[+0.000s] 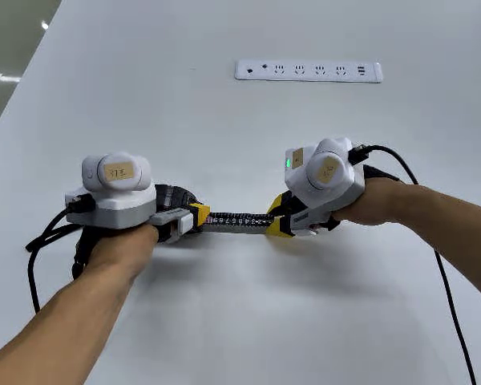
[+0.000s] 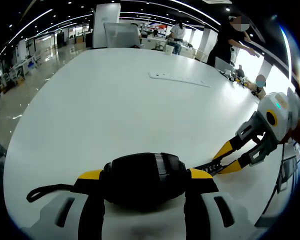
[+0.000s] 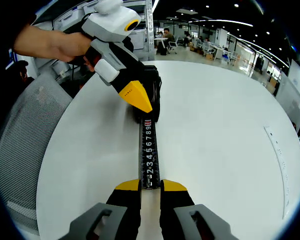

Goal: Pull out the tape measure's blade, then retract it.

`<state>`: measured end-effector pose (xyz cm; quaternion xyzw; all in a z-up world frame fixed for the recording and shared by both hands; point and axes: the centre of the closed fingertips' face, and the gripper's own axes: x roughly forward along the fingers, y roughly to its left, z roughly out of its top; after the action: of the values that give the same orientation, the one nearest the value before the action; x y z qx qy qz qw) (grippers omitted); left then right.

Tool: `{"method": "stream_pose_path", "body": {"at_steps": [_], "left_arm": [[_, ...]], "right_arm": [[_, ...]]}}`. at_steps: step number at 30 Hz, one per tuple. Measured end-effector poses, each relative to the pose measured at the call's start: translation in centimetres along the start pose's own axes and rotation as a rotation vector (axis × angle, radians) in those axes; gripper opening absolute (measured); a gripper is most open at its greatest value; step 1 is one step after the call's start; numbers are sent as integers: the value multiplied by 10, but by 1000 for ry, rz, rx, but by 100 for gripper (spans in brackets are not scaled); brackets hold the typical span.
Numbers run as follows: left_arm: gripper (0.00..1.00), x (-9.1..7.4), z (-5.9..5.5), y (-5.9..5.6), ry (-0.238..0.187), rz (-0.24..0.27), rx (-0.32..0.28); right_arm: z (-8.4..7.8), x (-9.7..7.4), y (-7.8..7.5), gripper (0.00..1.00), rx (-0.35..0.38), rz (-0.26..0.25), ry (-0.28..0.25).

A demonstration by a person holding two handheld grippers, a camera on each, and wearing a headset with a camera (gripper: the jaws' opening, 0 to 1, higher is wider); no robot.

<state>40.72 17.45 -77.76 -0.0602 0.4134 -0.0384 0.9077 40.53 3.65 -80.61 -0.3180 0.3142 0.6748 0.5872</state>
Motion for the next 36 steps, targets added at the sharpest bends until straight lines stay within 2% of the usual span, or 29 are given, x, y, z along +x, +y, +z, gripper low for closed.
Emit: {"method": "stream_pose_path", "body": {"at_steps": [36], "left_arm": [[60,-1,0,0,5,-6,-9]], "right_arm": [[42,30,1,10,-8,1,-48]]}}
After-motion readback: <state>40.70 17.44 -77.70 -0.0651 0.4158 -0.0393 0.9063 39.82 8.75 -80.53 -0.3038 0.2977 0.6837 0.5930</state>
